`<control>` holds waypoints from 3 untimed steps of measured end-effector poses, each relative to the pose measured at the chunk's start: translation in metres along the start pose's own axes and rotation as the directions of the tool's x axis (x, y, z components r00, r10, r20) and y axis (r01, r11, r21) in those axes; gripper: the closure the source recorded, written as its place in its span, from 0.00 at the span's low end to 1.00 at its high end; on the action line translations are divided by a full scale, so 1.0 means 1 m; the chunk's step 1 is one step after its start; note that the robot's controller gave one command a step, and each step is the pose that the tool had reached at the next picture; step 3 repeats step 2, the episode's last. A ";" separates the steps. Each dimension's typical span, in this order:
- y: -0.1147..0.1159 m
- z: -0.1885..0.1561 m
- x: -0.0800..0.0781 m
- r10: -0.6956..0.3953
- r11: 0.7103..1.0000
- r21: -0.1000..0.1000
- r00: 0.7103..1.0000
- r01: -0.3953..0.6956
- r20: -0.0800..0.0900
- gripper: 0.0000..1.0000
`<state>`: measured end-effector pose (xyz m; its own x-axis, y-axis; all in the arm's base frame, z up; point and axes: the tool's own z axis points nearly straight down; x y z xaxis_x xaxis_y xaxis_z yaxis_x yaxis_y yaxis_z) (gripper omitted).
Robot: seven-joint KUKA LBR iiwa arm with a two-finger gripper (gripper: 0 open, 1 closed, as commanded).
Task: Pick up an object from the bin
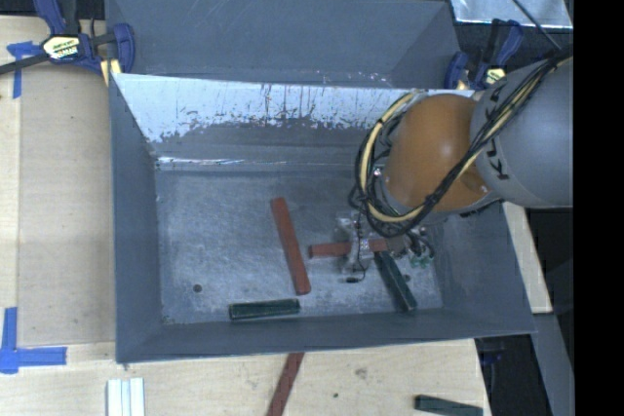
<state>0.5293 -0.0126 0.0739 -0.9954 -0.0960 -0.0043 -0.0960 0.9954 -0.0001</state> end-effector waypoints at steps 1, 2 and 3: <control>0.000 0.000 0.000 0.000 1.000 0.000 1.000 0.000 0.000 1.00; -0.027 -0.181 0.021 0.012 1.000 0.003 1.000 -0.012 0.007 1.00; -0.027 -0.181 0.021 0.012 1.000 0.003 1.000 -0.012 0.007 1.00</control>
Offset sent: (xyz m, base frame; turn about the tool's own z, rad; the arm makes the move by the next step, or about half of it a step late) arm -0.0213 -0.0278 0.1766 0.0079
